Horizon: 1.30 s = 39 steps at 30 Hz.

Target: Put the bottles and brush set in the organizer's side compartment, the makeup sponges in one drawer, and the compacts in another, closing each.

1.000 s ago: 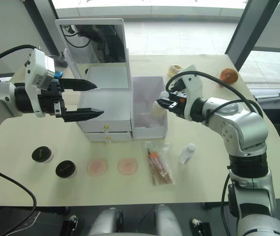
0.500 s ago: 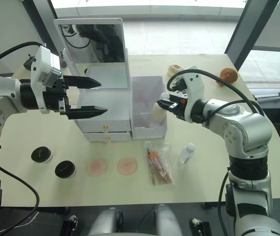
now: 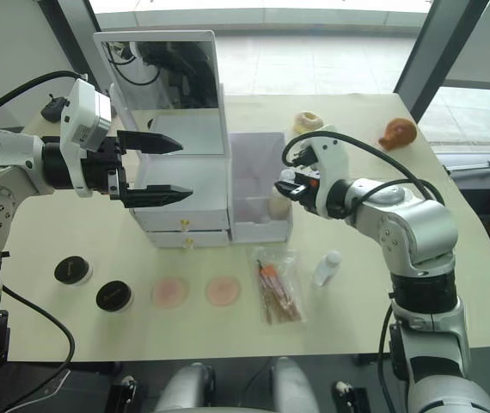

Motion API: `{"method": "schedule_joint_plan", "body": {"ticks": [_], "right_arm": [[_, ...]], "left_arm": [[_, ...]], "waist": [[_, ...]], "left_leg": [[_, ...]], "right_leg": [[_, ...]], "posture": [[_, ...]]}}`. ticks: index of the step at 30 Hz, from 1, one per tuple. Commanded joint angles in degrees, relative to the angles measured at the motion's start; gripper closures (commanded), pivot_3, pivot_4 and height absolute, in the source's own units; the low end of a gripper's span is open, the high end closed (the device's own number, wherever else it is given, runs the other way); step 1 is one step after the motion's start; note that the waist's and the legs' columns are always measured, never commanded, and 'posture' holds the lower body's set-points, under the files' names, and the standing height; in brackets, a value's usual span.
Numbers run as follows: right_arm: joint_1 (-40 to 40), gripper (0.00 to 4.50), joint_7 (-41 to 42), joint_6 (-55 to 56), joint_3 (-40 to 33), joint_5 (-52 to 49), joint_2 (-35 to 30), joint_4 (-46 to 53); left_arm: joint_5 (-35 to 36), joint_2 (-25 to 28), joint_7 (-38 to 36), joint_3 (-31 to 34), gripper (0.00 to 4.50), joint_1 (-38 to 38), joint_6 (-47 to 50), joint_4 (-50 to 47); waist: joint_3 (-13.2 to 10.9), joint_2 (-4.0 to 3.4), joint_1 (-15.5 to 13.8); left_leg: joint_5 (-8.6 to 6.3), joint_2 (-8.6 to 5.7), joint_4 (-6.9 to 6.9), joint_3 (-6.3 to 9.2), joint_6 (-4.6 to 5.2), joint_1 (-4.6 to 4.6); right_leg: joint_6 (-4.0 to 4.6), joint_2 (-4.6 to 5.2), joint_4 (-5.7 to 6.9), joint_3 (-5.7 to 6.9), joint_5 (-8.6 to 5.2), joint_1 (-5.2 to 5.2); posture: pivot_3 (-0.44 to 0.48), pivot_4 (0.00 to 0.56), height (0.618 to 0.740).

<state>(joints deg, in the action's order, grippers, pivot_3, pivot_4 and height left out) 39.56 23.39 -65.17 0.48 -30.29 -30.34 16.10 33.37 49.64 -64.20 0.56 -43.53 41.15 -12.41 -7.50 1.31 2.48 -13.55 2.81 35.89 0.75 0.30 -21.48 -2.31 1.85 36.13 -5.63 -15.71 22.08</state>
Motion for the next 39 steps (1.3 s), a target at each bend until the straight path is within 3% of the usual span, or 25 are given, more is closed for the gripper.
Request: {"method": "schedule_joint_plan", "body": {"ticks": [1, 2, 6, 12, 19, 23, 26, 31, 35, 39], "right_arm": [[-0.1, 3.24, 0.2, 0.4, 1.8, 0.7, 0.2, 3.1], [0.2, 3.24, 0.1, -0.5, 1.7, 0.2, 0.7, 3.8], [1.1, 2.2, 0.5, -1.5, 3.0, 1.4, -0.8, 5.1], [1.6, 0.08, 2.4, -1.3, 3.1, 1.4, -2.8, 5.6], [0.9, 0.03, 11.6, 5.8, -7.2, -2.2, -9.2, 4.1], [-8.7, 0.03, 21.4, 20.6, -16.3, 1.3, -18.8, -3.7], [-15.4, 0.03, 23.8, 26.2, -25.1, 0.6, -20.9, -12.0], [-24.5, 0.03, 26.8, 36.9, -35.1, 2.6, -22.8, -24.8], [-26.9, 0.03, 28.0, 42.9, -37.7, 3.8, -24.0, -32.8], [-28.0, 0.03, 29.7, 43.3, -37.6, 3.1, -24.6, -31.6]], "left_arm": [[0.8, 0.4, -0.7, 1.4, 0.0, -0.7, -0.4, -0.3], [0.9, 0.6, -0.5, 1.8, 0.0, -0.2, -0.2, -0.4], [0.3, 1.5, 0.3, 3.1, 0.0, 2.9, -0.6, -0.9], [-0.4, 1.1, 1.2, 4.0, 0.0, 4.5, -2.3, 0.6], [-2.1, 3.1, 0.3, 10.7, 0.0, 7.6, -8.3, 10.7], [-7.0, 5.9, 0.0, 15.3, 0.0, 12.1, -18.4, 26.6], [-14.4, 9.4, 2.2, 14.8, 0.0, 15.6, -29.2, 39.9], [-13.8, 9.8, 6.5, 21.7, 0.0, 16.3, -37.9, 60.4], [-13.1, 9.1, 7.4, 24.6, 0.0, 16.0, -42.3, 70.0], [-12.3, 7.8, 3.6, 24.1, 0.0, 13.5, -43.3, 69.5]], "waist": [[0.0, 0.0, 0.0], [0.0, 0.0, 0.0], [0.0, -0.03, 0.1], [0.0, -0.02, 0.0], [0.0, -0.03, 0.0], [0.0, 0.0, -0.2], [0.0, 0.02, -0.1], [0.0, 0.02, -0.1], [0.0, 0.02, 0.0], [0.0, 0.01, 0.0]], "left_leg": [[0.0, 0.0, 0.0, 0.0, 0.0, 0.0], [0.0, 0.0, -0.01, 0.0, 0.0, 0.0], [0.0, 0.02, -0.02, 0.02, 0.0, 0.01], [0.0, 0.03, -0.01, 0.05, 0.0, -0.02], [0.0, 0.04, -0.03, 0.08, 0.0, 0.0], [0.0, 0.05, -0.06, 0.07, 0.0, 0.06], [0.0, 0.05, -0.08, -0.04, 0.0, 0.12], [0.0, 0.09, -0.13, -0.08, 0.0, 0.13], [0.0, 0.09, -0.19, -0.19, 0.0, 0.2], [0.0, 0.11, -0.2, -0.2, -0.01, 0.24]], "right_leg": [[0.0, 0.0, 0.0, 0.0, 0.0, 0.0], [0.0, -0.01, 0.0, 0.0, 0.0, 0.01], [0.0, -0.04, 0.02, -0.03, 0.0, 0.04], [0.01, -0.06, -0.02, -0.01, 0.0, 0.03], [0.03, -0.09, -0.01, 0.01, 0.02, 0.05], [0.02, -0.08, -0.12, 0.04, 0.01, -0.03], [0.02, -0.02, -0.17, 0.02, -0.01, -0.09], [0.09, -0.03, -0.1, 0.0, 0.03, -0.02], [0.02, 0.0, -0.09, -0.05, -0.01, -0.04], [-0.07, -0.02, -0.03, -0.06, -0.06, -0.03]], "posture": [[0.0, 0.15, 0.74], [0.0, 0.15, 0.74], [0.0, 0.15, 0.74], [0.0, 0.15, 0.74], [0.0, 0.15, 0.74], [0.0, 0.15, 0.74], [0.0, 0.15, 0.74], [0.0, 0.15, 0.74], [0.0, 0.15, 0.74], [0.0, 0.15, 0.74]]}}
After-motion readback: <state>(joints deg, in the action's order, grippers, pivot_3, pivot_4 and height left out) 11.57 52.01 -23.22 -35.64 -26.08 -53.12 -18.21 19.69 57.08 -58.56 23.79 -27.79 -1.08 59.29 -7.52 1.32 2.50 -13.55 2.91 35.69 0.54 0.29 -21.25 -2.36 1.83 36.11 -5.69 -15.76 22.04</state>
